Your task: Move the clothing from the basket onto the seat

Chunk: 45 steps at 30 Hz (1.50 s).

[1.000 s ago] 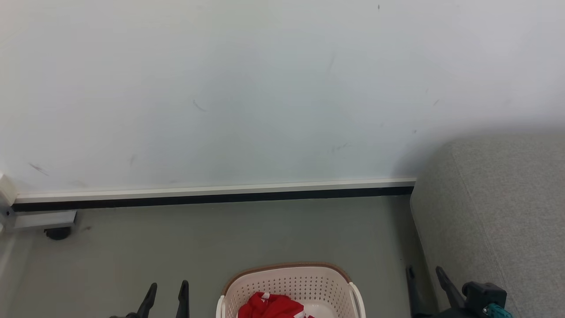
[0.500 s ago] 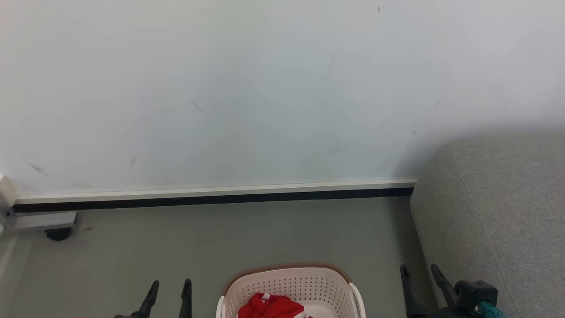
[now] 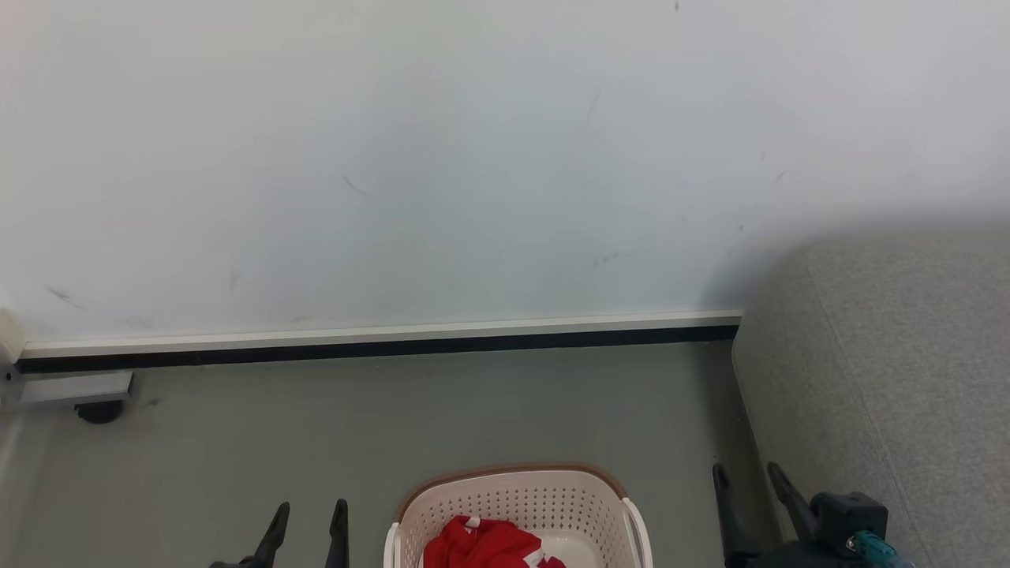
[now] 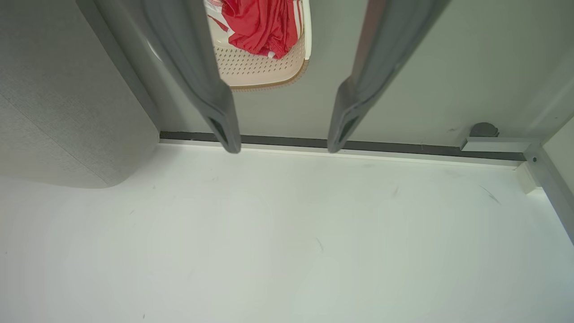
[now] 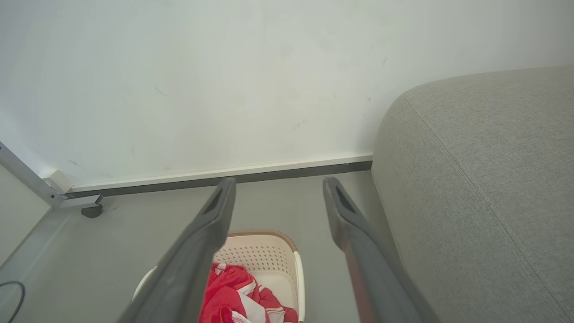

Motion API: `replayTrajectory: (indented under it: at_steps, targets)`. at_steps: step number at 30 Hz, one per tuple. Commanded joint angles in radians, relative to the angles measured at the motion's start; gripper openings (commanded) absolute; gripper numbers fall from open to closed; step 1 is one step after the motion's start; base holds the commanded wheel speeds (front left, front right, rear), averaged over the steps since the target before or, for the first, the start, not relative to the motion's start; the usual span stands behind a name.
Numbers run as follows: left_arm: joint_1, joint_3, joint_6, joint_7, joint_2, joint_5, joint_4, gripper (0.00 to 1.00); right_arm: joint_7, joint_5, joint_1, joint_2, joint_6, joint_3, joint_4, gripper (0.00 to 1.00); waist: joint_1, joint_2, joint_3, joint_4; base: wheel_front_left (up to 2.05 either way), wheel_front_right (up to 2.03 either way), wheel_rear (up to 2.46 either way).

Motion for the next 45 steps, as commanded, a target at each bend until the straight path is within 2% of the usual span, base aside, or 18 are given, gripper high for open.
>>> replayTrajectory:
  at_steps: [1,11,23,25,26,33,38,43,45]
  targets:
    - [0.011,-0.003,0.003,0.005,0.001,-0.005,-0.002,1.0,-0.007,-0.004,-0.007,-0.004,0.001,0.007,-0.006,1.0,0.0,0.0,0.011,-0.011,0.0,0.0,0.0]
    - [-0.036,-0.043,-0.025,0.035,0.003,-0.008,0.049,1.0,-0.013,0.003,-0.038,-0.003,0.001,0.034,-0.043,1.0,0.0,0.0,0.102,-0.091,0.0,0.0,0.0]
    - [-0.359,-0.108,-0.085,0.103,0.028,0.037,0.293,1.0,-0.088,0.024,-0.219,-0.002,0.001,0.078,-0.171,1.0,0.0,0.0,0.498,-0.271,0.0,0.0,0.0]
    - [-0.409,-0.116,-0.097,0.126,0.042,0.047,0.353,1.0,-0.102,0.03,-0.243,-0.002,0.001,0.083,-0.18,1.0,0.0,0.0,0.556,-0.296,0.0,0.0,0.0]
    - [-0.513,-0.135,-0.118,0.196,0.063,0.056,0.473,1.0,-0.127,0.052,-0.286,-0.001,0.001,0.083,-0.188,1.0,0.0,0.0,0.657,-0.329,0.0,0.0,0.0]
    - [-0.638,-0.178,-0.136,0.291,0.061,0.075,0.611,1.0,-0.156,0.082,-0.311,-0.001,0.001,0.095,-0.185,1.0,0.0,0.0,0.766,-0.356,0.0,0.0,0.0]
    - [-0.716,-0.212,-0.125,0.319,0.057,0.106,0.696,1.0,-0.163,0.089,-0.314,-0.001,0.001,0.103,-0.225,1.0,0.0,0.0,0.84,-0.371,0.0,0.0,0.0]
    - [-0.788,-0.215,-0.048,0.334,0.058,0.126,0.762,1.0,-0.165,0.087,-0.291,-0.001,0.001,0.1,-0.277,1.0,0.0,0.0,0.903,-0.373,0.0,0.0,0.0]
    - [-0.799,-0.219,-0.032,0.341,0.064,0.136,0.774,1.0,-0.165,0.09,-0.289,-0.001,0.001,0.103,-0.285,1.0,0.0,0.0,0.914,-0.374,0.0,0.0,0.0]
